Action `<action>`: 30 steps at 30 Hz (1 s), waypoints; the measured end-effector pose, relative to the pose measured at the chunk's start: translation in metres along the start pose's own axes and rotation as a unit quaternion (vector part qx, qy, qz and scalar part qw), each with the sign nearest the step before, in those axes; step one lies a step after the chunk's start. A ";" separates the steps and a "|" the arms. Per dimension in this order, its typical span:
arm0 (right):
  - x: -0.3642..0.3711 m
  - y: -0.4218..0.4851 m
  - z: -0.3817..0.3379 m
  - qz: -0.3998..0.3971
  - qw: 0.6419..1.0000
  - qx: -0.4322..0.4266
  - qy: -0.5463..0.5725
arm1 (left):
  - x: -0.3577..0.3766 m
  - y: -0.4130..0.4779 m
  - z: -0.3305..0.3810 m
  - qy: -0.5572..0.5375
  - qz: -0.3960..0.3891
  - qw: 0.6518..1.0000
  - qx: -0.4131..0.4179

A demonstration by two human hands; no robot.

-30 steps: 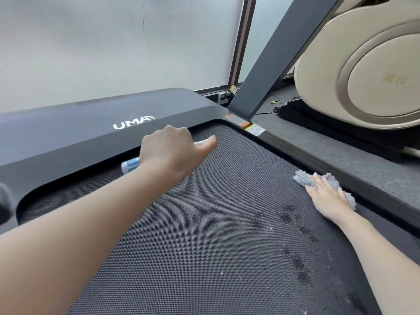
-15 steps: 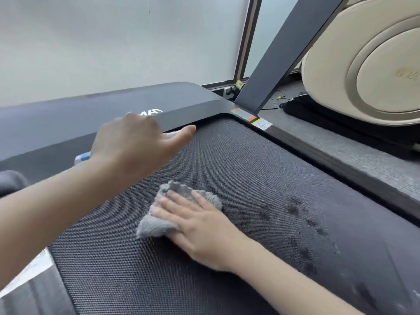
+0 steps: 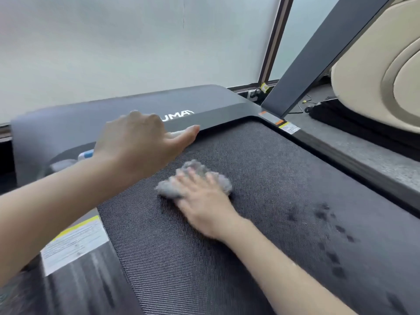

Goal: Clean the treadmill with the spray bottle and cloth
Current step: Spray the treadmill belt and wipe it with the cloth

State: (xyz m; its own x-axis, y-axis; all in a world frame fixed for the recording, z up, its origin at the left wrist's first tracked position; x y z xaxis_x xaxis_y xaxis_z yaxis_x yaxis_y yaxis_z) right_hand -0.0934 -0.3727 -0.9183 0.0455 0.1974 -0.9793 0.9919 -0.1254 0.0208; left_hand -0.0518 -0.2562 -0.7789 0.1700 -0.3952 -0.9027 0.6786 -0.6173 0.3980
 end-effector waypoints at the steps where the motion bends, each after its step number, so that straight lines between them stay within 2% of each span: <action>1: 0.008 -0.017 -0.029 -0.010 0.998 -0.068 -0.004 | -0.001 0.001 0.003 -0.002 0.001 1.000 0.004; 3: 0.012 -0.036 -0.041 -0.021 0.992 -0.127 -0.013 | -0.001 0.001 0.008 0.001 0.005 1.000 0.009; 5: 0.002 -0.025 -0.004 -0.006 0.996 -0.081 -0.026 | 0.000 0.002 0.010 0.009 0.008 1.000 0.013; 7: -0.016 -0.003 0.064 0.014 0.998 0.049 -0.027 | 0.002 0.001 0.009 0.003 0.007 1.000 0.010; 10: -0.038 0.004 0.173 0.021 0.960 0.277 -0.024 | 0.004 -0.001 0.003 0.002 -0.001 1.000 0.005; 13: -0.037 0.005 0.208 -0.004 0.929 0.368 -0.026 | 0.004 -0.004 -0.002 -0.005 -0.006 1.000 -0.004; 15: -0.033 0.015 0.179 0.010 0.935 0.355 -0.014 | 0.003 -0.005 -0.003 -0.009 -0.004 1.000 -0.006; 16: -0.030 0.020 0.150 0.017 0.950 0.311 -0.007 | 0.002 -0.005 -0.002 -0.008 -0.002 1.000 -0.004; 19: -0.009 0.013 0.027 0.011 0.997 0.080 -0.001 | -0.001 -0.006 -0.001 -0.002 0.005 1.000 0.001; 21: 0.006 -0.013 -0.042 -0.011 0.998 -0.065 0.005 | -0.003 -0.006 -0.004 0.005 0.008 1.000 0.007; 22: 0.012 -0.026 -0.061 -0.021 0.993 -0.117 0.004 | -0.003 -0.007 -0.005 0.004 0.010 1.000 0.011; 24: 0.015 -0.044 -0.063 -0.031 0.987 -0.160 -0.004 | -0.003 -0.008 -0.007 0.000 0.011 1.000 0.016; 25: 0.012 -0.044 -0.050 -0.029 0.988 -0.151 -0.009 | -0.003 -0.008 -0.007 0.001 0.012 1.000 0.016; 27: 0.002 -0.029 -0.002 -0.021 0.997 -0.074 -0.029 | 0.000 -0.009 -0.008 0.003 0.011 1.000 0.014; 29: -0.017 -0.014 0.074 0.005 0.996 0.077 -0.034 | 0.004 -0.009 -0.008 -0.003 0.004 1.000 0.009; 30: -0.030 -0.015 0.114 0.021 0.985 0.171 -0.027 | 0.006 -0.009 -0.008 -0.005 0.000 1.000 0.006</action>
State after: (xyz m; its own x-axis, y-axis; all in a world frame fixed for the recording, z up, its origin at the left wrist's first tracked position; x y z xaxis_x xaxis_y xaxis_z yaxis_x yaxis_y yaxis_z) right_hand -0.1228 -0.4882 -0.9122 0.0694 0.1345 -0.9885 0.8906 -0.4547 0.0006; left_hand -0.0512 -0.2477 -0.7887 0.1638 -0.4021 -0.9008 0.6704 -0.6245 0.4007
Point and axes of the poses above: each hand's wrist, its own y-axis towards the middle knuckle, its own x-axis out of the palm, z = x × y, the point moved 4 cm from there along y, towards the middle knuckle, and after that the axes turned 14 degrees about x, right-handed, at the moved point
